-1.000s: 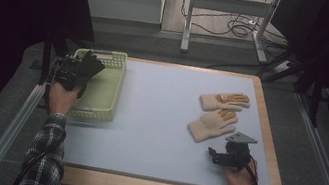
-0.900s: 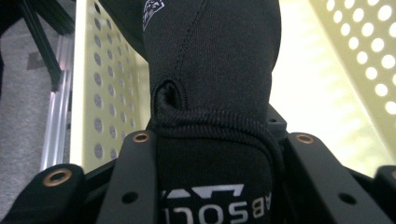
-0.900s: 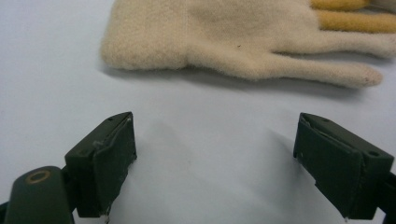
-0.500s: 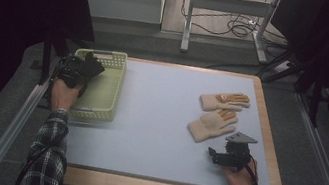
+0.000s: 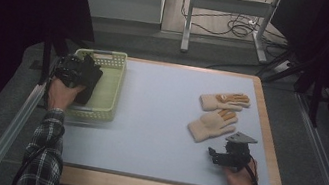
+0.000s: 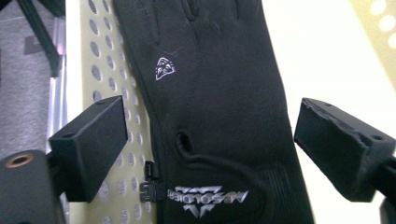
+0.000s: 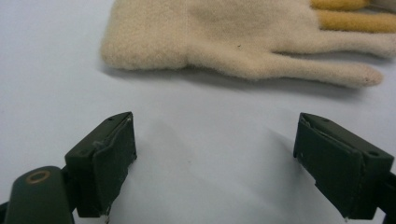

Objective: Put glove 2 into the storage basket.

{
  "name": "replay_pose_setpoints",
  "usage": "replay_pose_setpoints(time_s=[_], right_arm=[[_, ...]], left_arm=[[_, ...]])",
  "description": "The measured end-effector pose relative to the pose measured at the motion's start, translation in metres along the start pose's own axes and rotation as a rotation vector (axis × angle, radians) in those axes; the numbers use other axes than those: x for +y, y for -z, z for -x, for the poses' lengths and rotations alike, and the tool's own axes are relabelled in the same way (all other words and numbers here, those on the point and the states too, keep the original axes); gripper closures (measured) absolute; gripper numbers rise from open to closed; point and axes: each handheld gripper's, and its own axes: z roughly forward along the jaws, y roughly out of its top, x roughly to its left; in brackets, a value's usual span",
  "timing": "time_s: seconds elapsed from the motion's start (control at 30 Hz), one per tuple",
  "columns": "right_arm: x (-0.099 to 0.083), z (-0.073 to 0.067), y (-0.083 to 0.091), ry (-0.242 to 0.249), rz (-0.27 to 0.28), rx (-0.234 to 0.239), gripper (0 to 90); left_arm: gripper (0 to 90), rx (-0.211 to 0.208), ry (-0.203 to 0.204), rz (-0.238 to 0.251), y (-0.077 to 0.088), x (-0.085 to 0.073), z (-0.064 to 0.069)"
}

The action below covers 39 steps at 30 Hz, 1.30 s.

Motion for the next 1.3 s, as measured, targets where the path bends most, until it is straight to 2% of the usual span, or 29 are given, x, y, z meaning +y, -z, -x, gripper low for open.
replay_pose_setpoints(time_s=[0.07,0.13,0.2,0.37,0.47,0.63,0.8,0.9,1.23,1.3], right_arm=[[0.000,0.000,0.000,0.000,0.000,-0.001,12.7],[0.000,0.000,0.000,0.001,0.000,-0.001,12.7],[0.000,0.000,0.000,0.002,0.001,-0.001,12.7],[0.000,0.000,0.000,0.002,0.001,-0.002,12.7],[0.000,0.000,0.000,0.003,0.001,-0.002,12.7],[0.000,0.000,0.000,0.003,0.001,-0.003,12.7],[0.000,0.000,0.000,0.003,0.001,-0.003,12.7],[0.000,0.000,0.000,0.003,0.001,-0.003,12.7],[0.000,-0.001,0.000,0.006,0.000,-0.005,12.7],[0.000,-0.001,0.000,0.006,0.000,-0.006,12.7]], left_arm=[[8.9,-0.024,-0.005,0.002,0.002,-0.001,0.000],[10.2,-0.016,-0.011,0.001,0.002,-0.002,0.000],[11.6,-0.025,-0.002,0.010,0.004,-0.003,-0.001],[16.3,-0.044,0.021,0.048,0.008,-0.006,-0.002],[18.7,-0.052,0.022,0.075,0.011,-0.008,-0.002],[17.2,-0.093,0.036,0.119,0.020,-0.014,-0.004],[14.5,-0.114,0.040,0.154,0.028,-0.019,-0.006],[11.7,-0.143,0.046,0.178,0.036,-0.024,-0.006],[3.4,-0.248,-0.011,0.234,0.058,-0.045,0.009],[3.1,-0.252,-0.017,0.239,0.059,-0.046,0.011]])
